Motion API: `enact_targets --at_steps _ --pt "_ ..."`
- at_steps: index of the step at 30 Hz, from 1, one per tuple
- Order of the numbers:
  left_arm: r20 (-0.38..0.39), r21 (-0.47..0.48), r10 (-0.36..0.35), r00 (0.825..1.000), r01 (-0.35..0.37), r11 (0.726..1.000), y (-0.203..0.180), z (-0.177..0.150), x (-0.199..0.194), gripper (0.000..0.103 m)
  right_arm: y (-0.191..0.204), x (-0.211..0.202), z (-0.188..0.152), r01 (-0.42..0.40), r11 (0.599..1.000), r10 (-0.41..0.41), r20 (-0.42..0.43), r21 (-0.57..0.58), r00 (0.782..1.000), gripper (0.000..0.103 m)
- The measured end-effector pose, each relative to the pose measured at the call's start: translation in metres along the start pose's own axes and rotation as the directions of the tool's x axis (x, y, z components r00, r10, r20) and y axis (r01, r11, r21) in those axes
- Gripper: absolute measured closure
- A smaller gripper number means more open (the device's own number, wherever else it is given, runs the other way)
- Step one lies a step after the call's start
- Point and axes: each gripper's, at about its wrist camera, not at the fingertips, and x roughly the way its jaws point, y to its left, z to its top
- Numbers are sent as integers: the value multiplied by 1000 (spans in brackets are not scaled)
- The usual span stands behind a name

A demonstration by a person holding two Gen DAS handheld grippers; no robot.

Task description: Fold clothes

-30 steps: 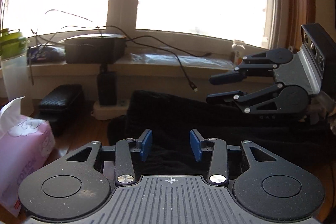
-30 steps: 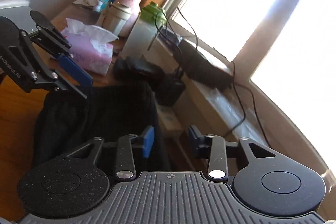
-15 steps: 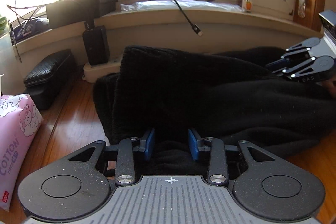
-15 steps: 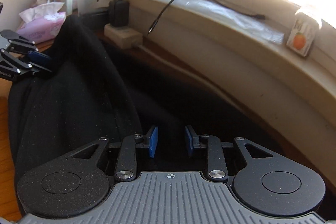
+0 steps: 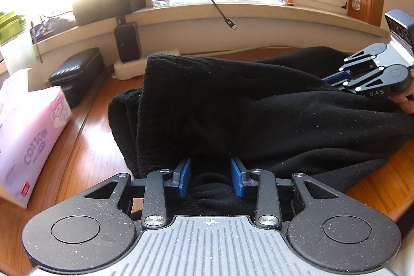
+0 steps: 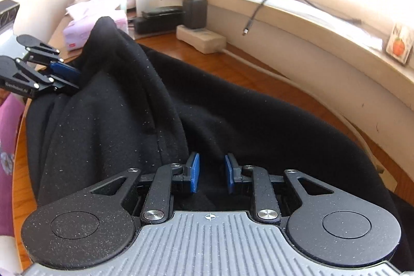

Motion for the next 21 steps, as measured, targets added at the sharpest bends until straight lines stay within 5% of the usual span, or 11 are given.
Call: enact_targets --at_steps 7,13,21 --pt "81 29 44 996 -47 998 -2 29 -13 55 -10 -2 -7 -30 997 27 46 66 999 78" --pt "142 137 7 990 -26 990 -20 72 -5 40 -7 -6 -8 8 998 -11 47 59 999 70" --pt "22 354 -66 998 54 934 -82 82 39 31 -32 -70 -16 12 989 -28 101 150 995 68"
